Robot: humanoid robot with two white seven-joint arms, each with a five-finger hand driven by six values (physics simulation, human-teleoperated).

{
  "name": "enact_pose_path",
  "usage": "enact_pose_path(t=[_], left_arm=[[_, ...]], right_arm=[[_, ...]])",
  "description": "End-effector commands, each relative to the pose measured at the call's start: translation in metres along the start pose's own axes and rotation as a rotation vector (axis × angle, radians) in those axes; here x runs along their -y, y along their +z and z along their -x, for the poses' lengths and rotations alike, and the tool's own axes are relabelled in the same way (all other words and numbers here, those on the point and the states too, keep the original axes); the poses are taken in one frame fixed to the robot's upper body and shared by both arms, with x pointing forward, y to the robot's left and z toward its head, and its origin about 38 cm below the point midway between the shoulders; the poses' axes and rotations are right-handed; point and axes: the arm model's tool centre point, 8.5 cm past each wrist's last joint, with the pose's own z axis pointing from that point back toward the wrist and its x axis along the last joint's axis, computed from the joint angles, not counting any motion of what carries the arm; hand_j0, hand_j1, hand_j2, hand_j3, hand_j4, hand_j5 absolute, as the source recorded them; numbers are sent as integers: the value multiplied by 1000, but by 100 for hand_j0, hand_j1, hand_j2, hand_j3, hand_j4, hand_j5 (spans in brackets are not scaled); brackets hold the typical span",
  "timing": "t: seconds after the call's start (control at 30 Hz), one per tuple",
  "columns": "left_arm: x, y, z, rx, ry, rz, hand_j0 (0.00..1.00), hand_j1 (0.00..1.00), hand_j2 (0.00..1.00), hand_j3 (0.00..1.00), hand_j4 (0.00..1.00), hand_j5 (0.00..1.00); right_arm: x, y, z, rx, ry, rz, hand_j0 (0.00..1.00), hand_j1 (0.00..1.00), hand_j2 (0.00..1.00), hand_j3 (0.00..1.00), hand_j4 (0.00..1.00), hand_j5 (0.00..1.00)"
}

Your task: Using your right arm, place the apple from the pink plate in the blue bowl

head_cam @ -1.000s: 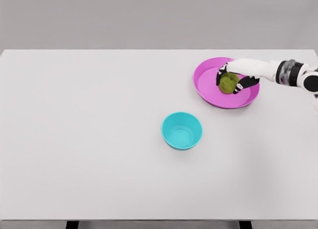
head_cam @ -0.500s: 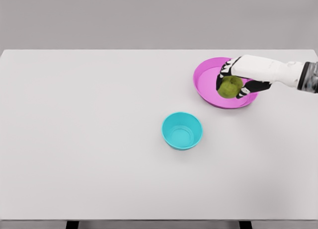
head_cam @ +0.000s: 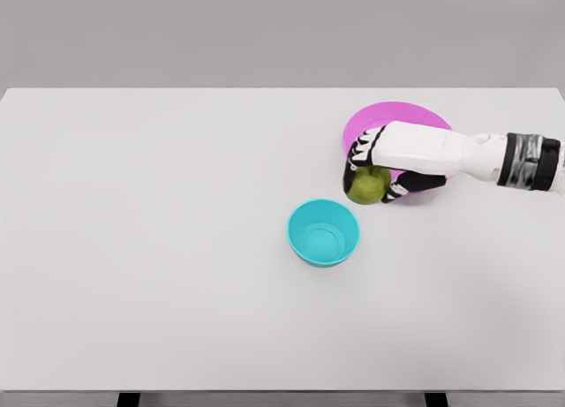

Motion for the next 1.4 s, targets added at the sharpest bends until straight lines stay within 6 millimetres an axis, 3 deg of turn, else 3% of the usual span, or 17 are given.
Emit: enact_pose_path(t=[0.0,0.1,0.23,0.53,0.67,0.9,1.07,1.2,1.27,1.37], left_arm=[[0,0,0,0,0,1,100,100,100,100,100,100],[0,0,0,0,0,1,100,100,100,100,100,100],[0,0,0,0,1,1,100,100,100,100,100,100],[0,0,0,0,1,0,100,100,100,100,100,100],[0,0,0,0,1,0,100,100,100,100,100,100],[0,0,0,-2,1,0,100,100,100,100,100,100],[0,0,0,0,1,0,100,100,100,100,100,100],[0,0,0,0,1,0,100,100,100,100,100,100],[0,0,0,0,0,0,100,100,100,100,100,100],[0,0,0,-1,2,0,100,100,100,100,100,100]], right_arm=[[-1,-6,-3,17,-11,10,49,49,49,49,49,49],[-4,-12,-5,33,-16,3,49,49,49,49,49,49],[-18,-38,-15,90,-48,-14,49,49,49,49,49,49],[-20,-40,-17,97,-46,-15,51,51,51,51,51,51],[-16,-36,-16,88,-34,-11,77,77,77,77,77,77],[-15,-31,-19,91,-19,-16,85,85,85,85,85,85],[-7,-25,-16,69,-10,5,100,100,100,100,100,100],[-4,-23,-16,68,-3,12,100,100,100,100,100,100],[-2,-6,-11,34,17,-12,100,100,100,100,100,100],[-6,4,-11,37,32,-31,100,100,100,100,100,100]])
